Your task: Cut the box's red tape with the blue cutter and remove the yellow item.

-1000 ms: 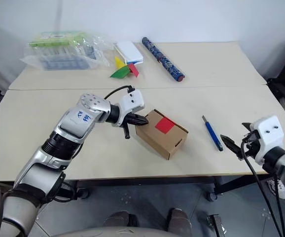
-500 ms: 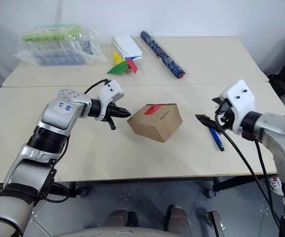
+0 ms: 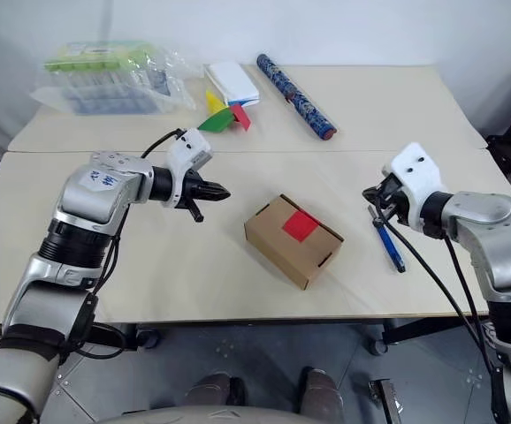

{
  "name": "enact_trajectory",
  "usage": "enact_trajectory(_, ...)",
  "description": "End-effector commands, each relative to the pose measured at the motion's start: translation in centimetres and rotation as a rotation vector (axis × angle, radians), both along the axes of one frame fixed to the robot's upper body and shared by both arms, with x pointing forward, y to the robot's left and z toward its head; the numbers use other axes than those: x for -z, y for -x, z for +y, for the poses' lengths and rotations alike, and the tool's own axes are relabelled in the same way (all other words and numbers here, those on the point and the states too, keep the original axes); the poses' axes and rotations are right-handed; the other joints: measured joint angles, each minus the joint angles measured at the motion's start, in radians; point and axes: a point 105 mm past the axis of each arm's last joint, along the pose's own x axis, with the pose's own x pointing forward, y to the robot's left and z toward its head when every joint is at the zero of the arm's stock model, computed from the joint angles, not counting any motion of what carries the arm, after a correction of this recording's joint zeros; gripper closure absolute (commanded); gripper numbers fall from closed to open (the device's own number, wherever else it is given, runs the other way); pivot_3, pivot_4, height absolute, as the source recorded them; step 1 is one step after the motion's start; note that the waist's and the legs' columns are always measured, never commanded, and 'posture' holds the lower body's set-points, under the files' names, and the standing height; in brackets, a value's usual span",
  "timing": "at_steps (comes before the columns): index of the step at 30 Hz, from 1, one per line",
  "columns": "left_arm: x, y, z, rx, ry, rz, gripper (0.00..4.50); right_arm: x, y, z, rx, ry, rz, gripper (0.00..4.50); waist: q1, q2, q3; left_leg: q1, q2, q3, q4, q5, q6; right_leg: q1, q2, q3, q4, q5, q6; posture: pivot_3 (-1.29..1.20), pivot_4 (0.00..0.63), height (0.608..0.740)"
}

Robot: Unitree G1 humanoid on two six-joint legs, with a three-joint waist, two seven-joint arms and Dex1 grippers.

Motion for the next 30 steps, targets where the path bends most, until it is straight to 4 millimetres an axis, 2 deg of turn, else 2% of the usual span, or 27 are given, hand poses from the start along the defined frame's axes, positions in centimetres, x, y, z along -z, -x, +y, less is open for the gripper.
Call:
enact_trajectory(1,0.2,4.0,-1.9,0.171,0.036,0.17,4.5,1.4,-1.0,0.8,-0.077,0.076,0.023,4.48,-0.01,0.0,0.0,0.0,0.0,0.0,0.0,0.0,0.0,0.0,0.0,0.0,0.0,0.0,0.0,0.0,0.15,0.74)
enact_trajectory(6,1.3,6.0,-1.1,0.165,-0.032,0.337,4.5,1.7,-1.8,2.1,-0.154,0.093,0.038,4.48,-0.018,0.002,0.003,0.0,0.0,-0.001,-0.001,0.001,-0.001,0.0,0.0,0.0,0.0,0.0,0.0,0.0,0.15,0.74)
enact_trajectory(12,2.3,6.1,-0.5,0.131,-0.08,0.358,4.5,2.4,-2.2,2.9,-0.189,0.093,0.061,4.48,-0.017,0.002,0.003,0.0,0.001,-0.001,-0.001,0.001,-0.001,0.0,0.001,0.0,0.001,0.0,0.0,0.0,0.15,0.74)
enact_trajectory(17,2.8,5.3,-2.9,0.154,-0.018,0.306,4.5,3.3,-1.5,4.3,-0.247,0.089,0.109,4.48,-0.013,0.002,0.003,0.0,0.001,-0.002,0.001,0.001,-0.001,0.0,0.001,0.001,0.001,0.0,0.0,0.0,0.15,0.74)
enact_trajectory(21,2.3,3.8,-5.0,0.129,0.092,0.258,4.5,3.3,0.2,5.9,-0.319,0.075,0.161,4.48,-0.014,0.002,0.003,0.0,0.001,-0.006,0.001,0.001,-0.002,0.0,0.001,0.0,0.002,0.0,0.0,0.0,0.15,0.74)
enact_trajectory(30,3.2,1.0,-4.7,0.028,0.083,0.201,4.5,2.8,1.9,8.5,-0.327,0.035,0.173,4.48,-0.017,0.002,0.003,0.0,0.001,-0.005,0.001,0.001,-0.002,0.0,0.001,0.0,0.004,0.0,0.0,0.0,0.15,0.74)
